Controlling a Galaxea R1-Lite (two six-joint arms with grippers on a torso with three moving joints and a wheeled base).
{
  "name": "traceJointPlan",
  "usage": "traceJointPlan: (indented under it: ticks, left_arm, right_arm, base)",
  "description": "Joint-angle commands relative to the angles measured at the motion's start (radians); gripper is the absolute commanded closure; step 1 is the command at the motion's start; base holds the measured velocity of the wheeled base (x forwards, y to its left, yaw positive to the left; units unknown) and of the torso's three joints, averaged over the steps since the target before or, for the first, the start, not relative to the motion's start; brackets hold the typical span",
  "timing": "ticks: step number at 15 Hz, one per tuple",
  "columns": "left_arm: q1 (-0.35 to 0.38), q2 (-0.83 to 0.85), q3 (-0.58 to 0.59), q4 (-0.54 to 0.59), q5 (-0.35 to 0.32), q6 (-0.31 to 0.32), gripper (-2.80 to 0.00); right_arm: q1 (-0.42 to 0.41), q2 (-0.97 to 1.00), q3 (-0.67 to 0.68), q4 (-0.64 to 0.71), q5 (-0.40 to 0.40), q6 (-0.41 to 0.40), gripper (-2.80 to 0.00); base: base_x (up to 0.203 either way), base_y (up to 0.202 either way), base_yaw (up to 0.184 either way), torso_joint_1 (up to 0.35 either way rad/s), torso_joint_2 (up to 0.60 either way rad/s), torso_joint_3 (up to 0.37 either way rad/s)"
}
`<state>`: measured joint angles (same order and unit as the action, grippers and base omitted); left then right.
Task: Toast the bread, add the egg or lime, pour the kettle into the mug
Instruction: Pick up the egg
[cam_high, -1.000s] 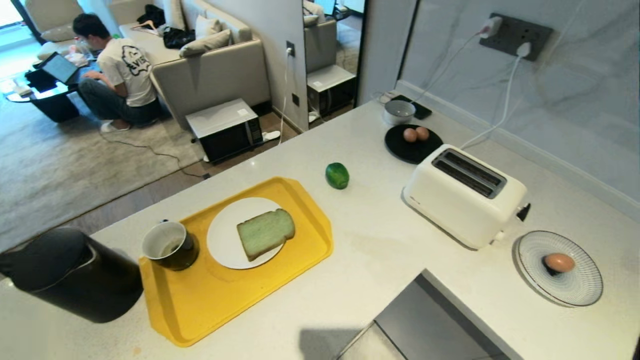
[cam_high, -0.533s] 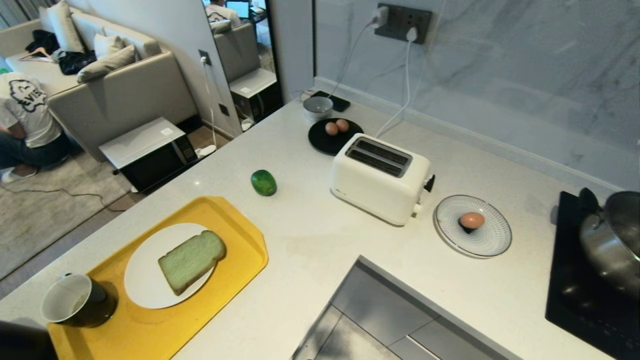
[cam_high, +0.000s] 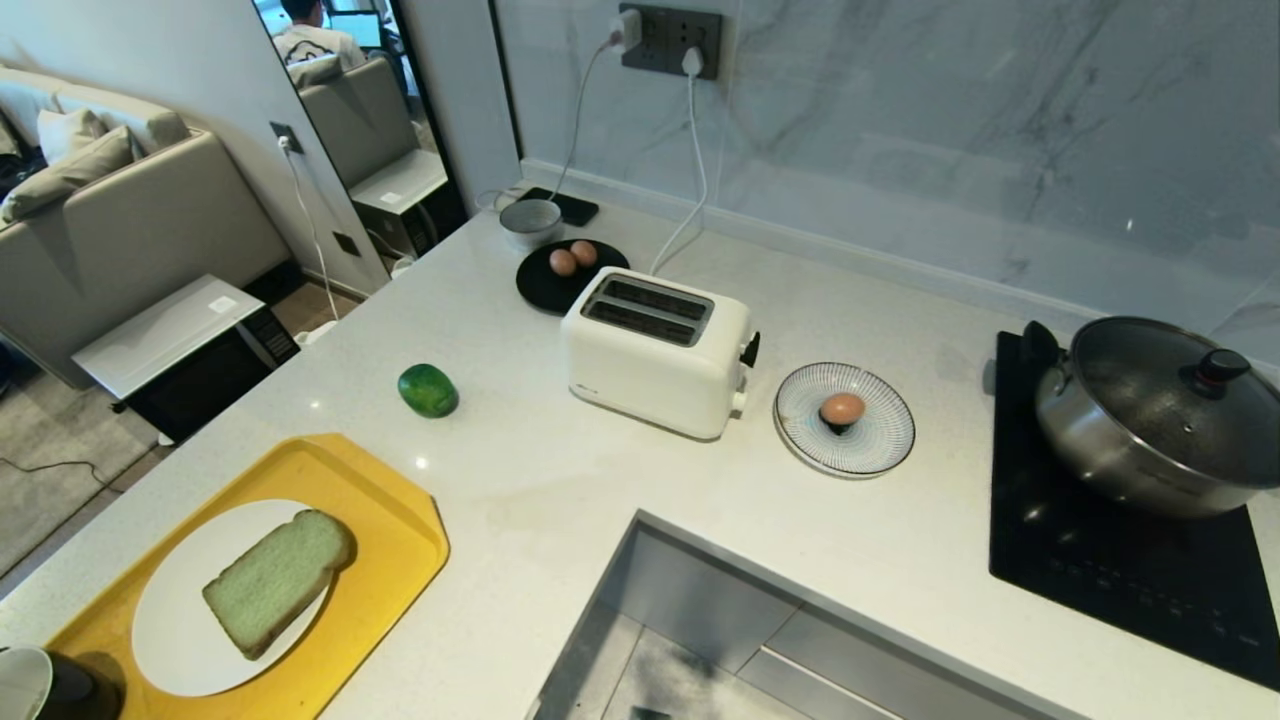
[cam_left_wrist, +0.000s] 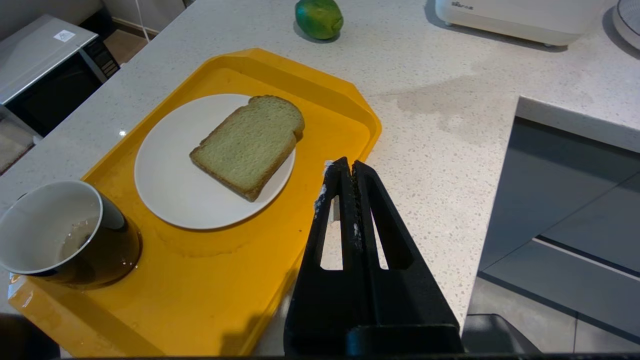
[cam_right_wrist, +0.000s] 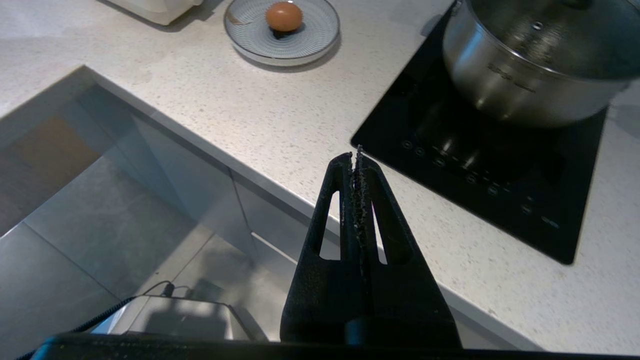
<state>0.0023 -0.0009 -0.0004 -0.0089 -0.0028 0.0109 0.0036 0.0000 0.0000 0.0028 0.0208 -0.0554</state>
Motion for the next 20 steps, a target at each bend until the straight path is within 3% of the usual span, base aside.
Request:
traceJointPlan:
  ticks: [1,18,20]
  left_arm:
    - [0.001,-0.001,0.000,0.000,0.000,0.000,0.00]
    - [0.001,-0.001,-0.001,0.000,0.003,-0.001,0.00]
    - [0.001,-0.001,0.000,0.000,0.004,0.000,0.00]
  right_arm:
    - [0.001,0.000,0.002,0.000,0.001,0.000,0.00]
    - [0.001,0.000,0.002,0.000,-0.001,0.002,0.00]
    - [0.000,0.000,0.002,0.000,-0.001,0.002,0.00]
  base:
    - [0.000,0.000,0.000,0.000,0.00,0.000]
    - [0.000,0.000,0.000,0.000,0.00,0.000]
    - [0.155,0.000,0.002,-0.013,0.00,0.004]
